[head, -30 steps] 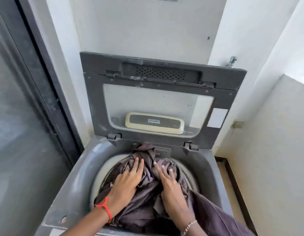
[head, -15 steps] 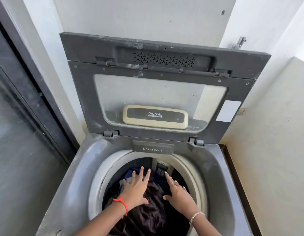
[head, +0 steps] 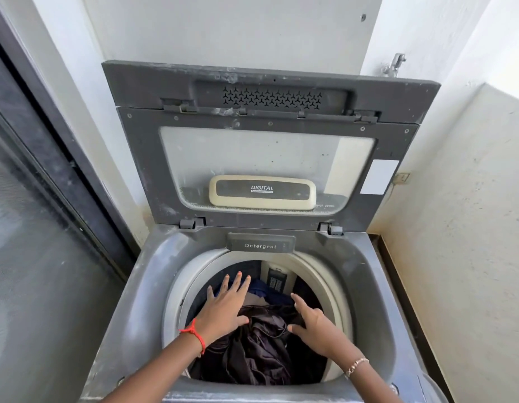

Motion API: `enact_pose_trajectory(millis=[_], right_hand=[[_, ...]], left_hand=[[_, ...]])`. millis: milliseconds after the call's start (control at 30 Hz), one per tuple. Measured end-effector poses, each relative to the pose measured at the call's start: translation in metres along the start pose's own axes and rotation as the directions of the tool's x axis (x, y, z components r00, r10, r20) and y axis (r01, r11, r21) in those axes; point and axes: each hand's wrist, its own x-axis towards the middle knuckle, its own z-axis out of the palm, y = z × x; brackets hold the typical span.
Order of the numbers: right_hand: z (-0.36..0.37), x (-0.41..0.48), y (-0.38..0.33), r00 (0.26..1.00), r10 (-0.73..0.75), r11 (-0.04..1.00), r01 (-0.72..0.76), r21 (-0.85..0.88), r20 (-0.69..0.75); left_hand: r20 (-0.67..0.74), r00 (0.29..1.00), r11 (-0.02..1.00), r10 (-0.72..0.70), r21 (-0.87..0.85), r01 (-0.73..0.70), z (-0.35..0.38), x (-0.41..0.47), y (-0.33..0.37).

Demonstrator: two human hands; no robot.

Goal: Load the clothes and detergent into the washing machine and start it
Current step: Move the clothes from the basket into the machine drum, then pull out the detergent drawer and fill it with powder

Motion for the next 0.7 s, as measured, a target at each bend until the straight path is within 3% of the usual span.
enact_pose_trajectory(millis=[133, 233, 267, 333, 400, 467, 567, 700], right_hand=[[0.002, -0.009, -0.003, 0.996, 0.006, 0.993, -0.018, 0.119, 0.094], [-0.002, -0.016, -0.007, 0.994, 0.005, 0.964, -0.034, 0.264, 0.107], [-0.004, -0.017, -0.007, 0.995, 0.008, 0.946, -0.041, 0.321, 0.104], [-0.009, -0.016, -0.008, 0.995, 0.014, 0.899, -0.058, 0.434, 0.103], [-0.016, -0.013, -0.009, 0.995, 0.020, 0.836, -0.068, 0.545, 0.093], [-0.025, -0.012, -0.013, 0.997, 0.030, 0.750, -0.067, 0.658, 0.068], [-0.037, -0.007, -0.017, 0.999, 0.037, 0.659, -0.044, 0.751, 0.026], [-0.047, 0.015, -0.020, 0.996, 0.090, 0.499, -0.044, 0.866, -0.001]], left_hand=[[-0.034, 0.999, 0.963, -0.001, -0.268, -0.008, 0.003, -0.005, -0.002], [-0.056, 0.996, 0.810, -0.073, -0.586, 0.027, 0.001, -0.006, 0.009], [-0.039, 0.993, 0.702, -0.110, -0.710, 0.050, -0.001, -0.007, 0.014], [0.076, 0.985, 0.384, -0.156, -0.914, 0.132, -0.009, -0.007, 0.023], [0.190, 0.970, 0.012, -0.152, -0.981, 0.194, -0.015, -0.002, 0.026], [0.235, 0.963, -0.265, -0.134, -0.945, 0.194, -0.017, 0.005, 0.025], [0.262, 0.956, -0.502, -0.134, -0.849, 0.162, -0.023, 0.014, 0.027], [0.267, 0.938, -0.641, -0.222, -0.764, 0.066, -0.034, 0.026, 0.027]])
